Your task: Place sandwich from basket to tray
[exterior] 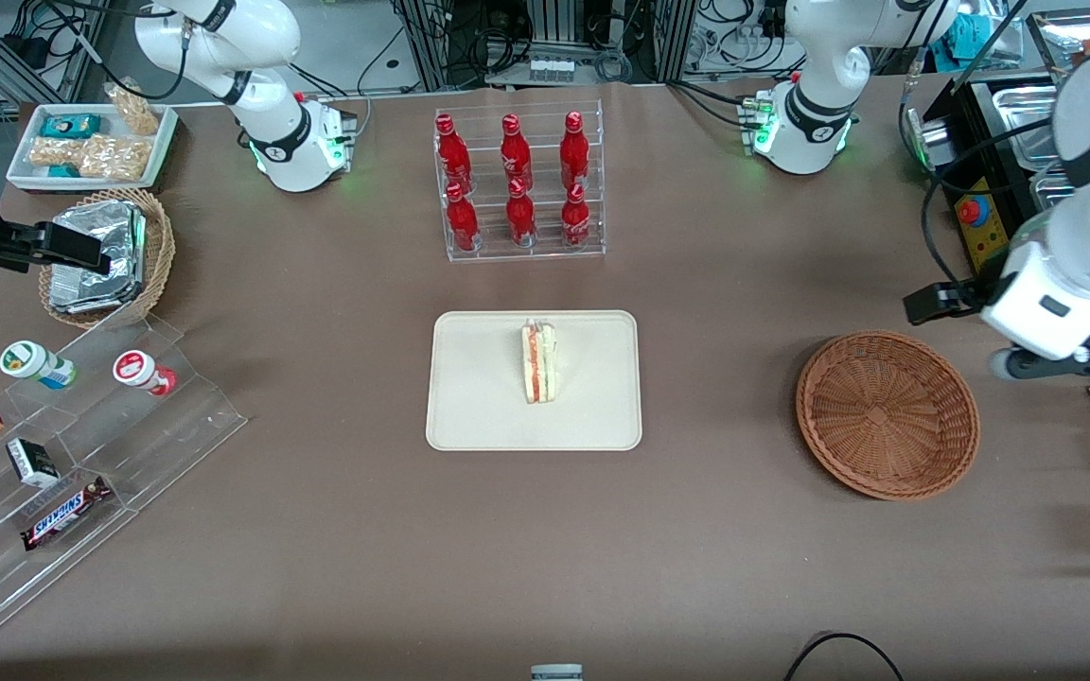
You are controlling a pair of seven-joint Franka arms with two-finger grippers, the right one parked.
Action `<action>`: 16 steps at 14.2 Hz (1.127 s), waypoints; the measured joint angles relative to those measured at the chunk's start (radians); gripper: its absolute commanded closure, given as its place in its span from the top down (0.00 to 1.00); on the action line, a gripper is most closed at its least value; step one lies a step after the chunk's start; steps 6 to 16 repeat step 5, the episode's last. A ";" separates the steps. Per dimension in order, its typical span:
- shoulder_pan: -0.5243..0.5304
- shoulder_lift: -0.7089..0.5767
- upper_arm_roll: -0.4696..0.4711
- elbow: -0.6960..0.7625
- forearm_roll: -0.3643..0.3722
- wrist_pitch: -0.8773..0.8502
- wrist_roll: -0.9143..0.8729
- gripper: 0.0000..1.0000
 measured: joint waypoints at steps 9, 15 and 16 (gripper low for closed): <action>0.002 0.000 0.008 0.000 -0.032 0.005 -0.001 1.00; 0.002 0.000 0.008 0.000 -0.032 0.005 -0.001 1.00; 0.002 0.000 0.008 0.000 -0.032 0.005 -0.001 1.00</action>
